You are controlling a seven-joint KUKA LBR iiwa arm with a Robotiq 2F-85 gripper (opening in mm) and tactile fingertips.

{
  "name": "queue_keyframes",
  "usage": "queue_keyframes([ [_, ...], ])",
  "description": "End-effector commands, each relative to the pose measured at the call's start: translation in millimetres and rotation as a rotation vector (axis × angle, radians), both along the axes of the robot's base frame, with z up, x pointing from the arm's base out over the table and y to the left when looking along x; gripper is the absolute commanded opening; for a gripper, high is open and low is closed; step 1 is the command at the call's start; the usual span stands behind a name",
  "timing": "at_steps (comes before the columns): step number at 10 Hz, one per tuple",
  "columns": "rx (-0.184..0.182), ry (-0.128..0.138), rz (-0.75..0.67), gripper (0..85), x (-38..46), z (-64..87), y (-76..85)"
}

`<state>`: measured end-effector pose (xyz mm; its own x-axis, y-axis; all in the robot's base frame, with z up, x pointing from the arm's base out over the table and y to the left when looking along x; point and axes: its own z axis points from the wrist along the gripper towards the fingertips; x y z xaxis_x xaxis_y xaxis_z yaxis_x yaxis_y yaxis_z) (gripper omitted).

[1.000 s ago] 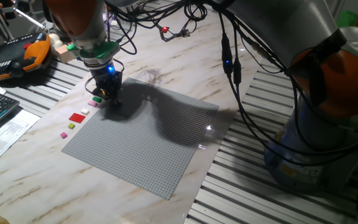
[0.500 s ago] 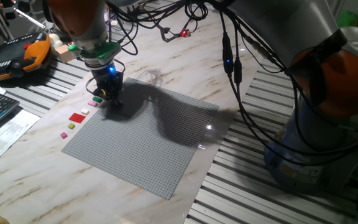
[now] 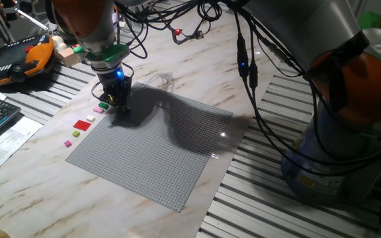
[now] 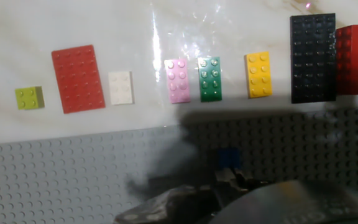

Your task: Build with small Lego blocks

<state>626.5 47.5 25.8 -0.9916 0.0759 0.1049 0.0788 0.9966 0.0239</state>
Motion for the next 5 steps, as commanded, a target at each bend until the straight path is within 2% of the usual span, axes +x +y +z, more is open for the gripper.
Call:
queue_keyframes([
  [1, 0.0, 0.006, 0.002, 0.7, -1.2, 0.0, -0.6],
  [5, 0.001, 0.014, -0.005, 0.7, -2.5, 2.7, 1.5],
])
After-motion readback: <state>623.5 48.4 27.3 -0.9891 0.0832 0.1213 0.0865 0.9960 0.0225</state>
